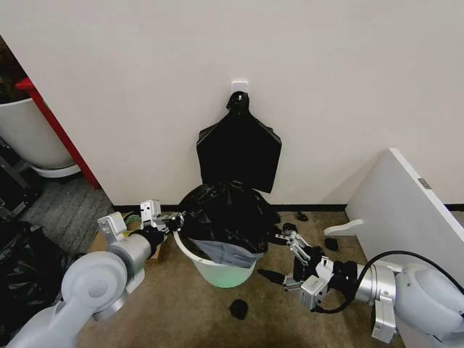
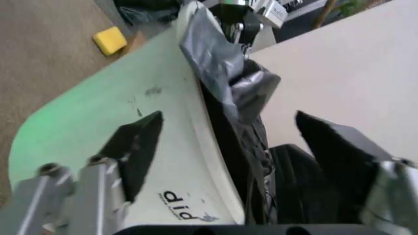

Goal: Place the garbage bag over the trash bin.

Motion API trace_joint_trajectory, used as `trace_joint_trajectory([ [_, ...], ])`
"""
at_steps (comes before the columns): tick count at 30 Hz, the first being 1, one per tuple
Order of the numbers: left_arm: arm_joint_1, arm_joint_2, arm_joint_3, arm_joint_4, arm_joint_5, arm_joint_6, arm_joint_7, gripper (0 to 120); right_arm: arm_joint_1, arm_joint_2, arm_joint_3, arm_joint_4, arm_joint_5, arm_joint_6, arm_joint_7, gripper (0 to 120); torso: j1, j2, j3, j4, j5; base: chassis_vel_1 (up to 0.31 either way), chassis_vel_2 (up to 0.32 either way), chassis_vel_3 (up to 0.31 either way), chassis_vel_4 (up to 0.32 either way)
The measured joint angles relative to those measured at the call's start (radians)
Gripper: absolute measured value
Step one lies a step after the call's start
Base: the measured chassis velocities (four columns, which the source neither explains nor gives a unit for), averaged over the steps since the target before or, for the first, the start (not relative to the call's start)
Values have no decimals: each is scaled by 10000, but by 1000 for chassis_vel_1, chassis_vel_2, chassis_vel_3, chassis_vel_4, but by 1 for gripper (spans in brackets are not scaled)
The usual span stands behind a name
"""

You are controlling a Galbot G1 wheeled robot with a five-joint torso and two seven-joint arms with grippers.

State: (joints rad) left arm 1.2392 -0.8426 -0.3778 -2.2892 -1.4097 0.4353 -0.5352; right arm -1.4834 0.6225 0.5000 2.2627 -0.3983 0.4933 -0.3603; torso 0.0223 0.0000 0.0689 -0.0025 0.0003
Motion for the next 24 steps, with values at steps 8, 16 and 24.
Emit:
trace_joint_trajectory([
  [8, 20, -21, 15, -12, 0, 22, 16, 5, -35, -13, -27, 80, 25, 33, -48, 49, 0, 0, 0, 0, -1, 0, 0, 0, 0],
  [16, 41, -41, 39, -13, 12, 55, 31, 5, -104, -63, -52, 245, 144, 111, -195, 20, 0, 0, 0, 0, -1, 0, 0, 0, 0],
  [24, 42, -69, 55, -13, 19, 76, 37, 5, -168, -151, -93, 367, 322, 124, -329, 0, 0, 0, 0, 1, -1, 0, 0, 0, 0],
])
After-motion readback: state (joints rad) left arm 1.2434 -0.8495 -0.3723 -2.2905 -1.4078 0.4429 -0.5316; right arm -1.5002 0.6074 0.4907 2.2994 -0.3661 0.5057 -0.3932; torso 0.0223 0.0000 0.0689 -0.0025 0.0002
